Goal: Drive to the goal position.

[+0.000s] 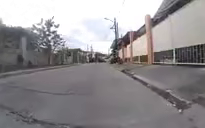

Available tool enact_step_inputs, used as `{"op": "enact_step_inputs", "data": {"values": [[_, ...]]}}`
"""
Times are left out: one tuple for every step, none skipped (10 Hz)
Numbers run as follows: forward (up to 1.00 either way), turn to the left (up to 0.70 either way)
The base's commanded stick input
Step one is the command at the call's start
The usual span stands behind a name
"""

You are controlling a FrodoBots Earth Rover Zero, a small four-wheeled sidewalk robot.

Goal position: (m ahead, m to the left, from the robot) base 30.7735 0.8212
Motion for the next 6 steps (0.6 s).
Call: {"op": "enact_step_inputs", "data": {"values": [[0.68, 0.00], [0.68, 0.00], [0.68, 0.00], [0.68, 0.00], [0.68, 0.00], [0.68, 0.00]]}}
